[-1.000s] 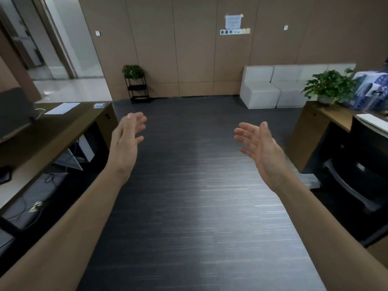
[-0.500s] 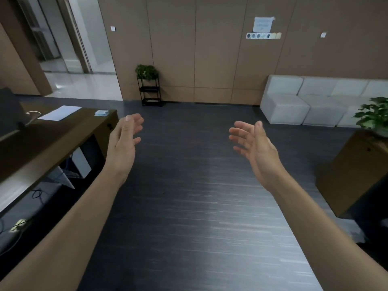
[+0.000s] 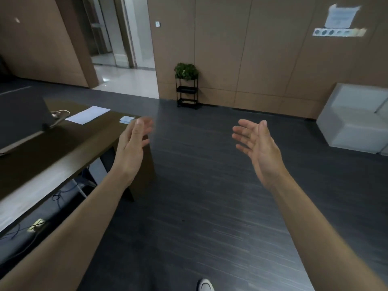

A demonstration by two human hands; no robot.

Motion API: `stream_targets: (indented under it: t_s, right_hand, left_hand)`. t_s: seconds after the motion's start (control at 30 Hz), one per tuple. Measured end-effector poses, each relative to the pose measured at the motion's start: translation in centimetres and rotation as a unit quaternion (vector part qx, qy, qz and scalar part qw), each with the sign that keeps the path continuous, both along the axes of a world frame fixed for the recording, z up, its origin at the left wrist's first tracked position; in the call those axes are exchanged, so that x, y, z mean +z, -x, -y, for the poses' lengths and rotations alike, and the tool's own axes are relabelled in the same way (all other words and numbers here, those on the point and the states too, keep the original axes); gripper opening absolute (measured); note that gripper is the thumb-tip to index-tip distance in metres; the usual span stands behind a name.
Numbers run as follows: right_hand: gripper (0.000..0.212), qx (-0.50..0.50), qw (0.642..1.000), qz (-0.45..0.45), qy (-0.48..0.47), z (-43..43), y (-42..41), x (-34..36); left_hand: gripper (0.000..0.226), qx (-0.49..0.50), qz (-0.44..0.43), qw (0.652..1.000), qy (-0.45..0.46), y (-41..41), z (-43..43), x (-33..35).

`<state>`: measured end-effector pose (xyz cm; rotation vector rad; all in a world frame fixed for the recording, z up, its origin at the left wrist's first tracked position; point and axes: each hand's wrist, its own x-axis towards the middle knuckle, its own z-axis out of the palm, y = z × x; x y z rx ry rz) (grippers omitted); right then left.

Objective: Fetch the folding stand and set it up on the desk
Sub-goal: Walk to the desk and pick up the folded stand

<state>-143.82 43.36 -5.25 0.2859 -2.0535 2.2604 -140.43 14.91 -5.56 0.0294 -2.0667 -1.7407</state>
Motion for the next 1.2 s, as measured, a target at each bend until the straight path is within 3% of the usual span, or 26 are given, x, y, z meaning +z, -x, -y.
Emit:
stream_targets:
  t_s: [0.2, 0.43, 0.77, 0.9, 1.2]
  right_hand:
    - [0.079, 0.066, 0.998, 0.011, 0.000, 4.7, 17.1, 1.5]
    - [0.066, 0.132, 0.990, 0.030, -0.028, 13.8, 31.8, 0.5]
    - [0.073, 0.195, 0.979, 0.050, -0.035, 32.1, 52.3, -4.4]
    - [0.077, 0.200, 0.977, 0.066, -0.039, 40.9, 61.4, -4.6]
    - [0.035, 0.222, 0.964, 0.115, -0.093, 57.3, 76.3, -10.6]
  left_hand:
    - [0.053, 0.077, 0.017, 0.997, 0.002, 13.6, 3.6, 1.1]
    - [0.041, 0.149, 0.012, 0.988, -0.039, 24.8, 11.3, 1.2]
    - [0.044, 0.206, 0.000, 0.975, -0.082, 43.9, 27.8, -5.6]
    - [0.056, 0.233, 0.001, 0.968, -0.093, 53.3, 35.2, -7.2]
    - [0.066, 0.312, 0.124, 0.937, -0.098, 65.7, 45.1, -13.1]
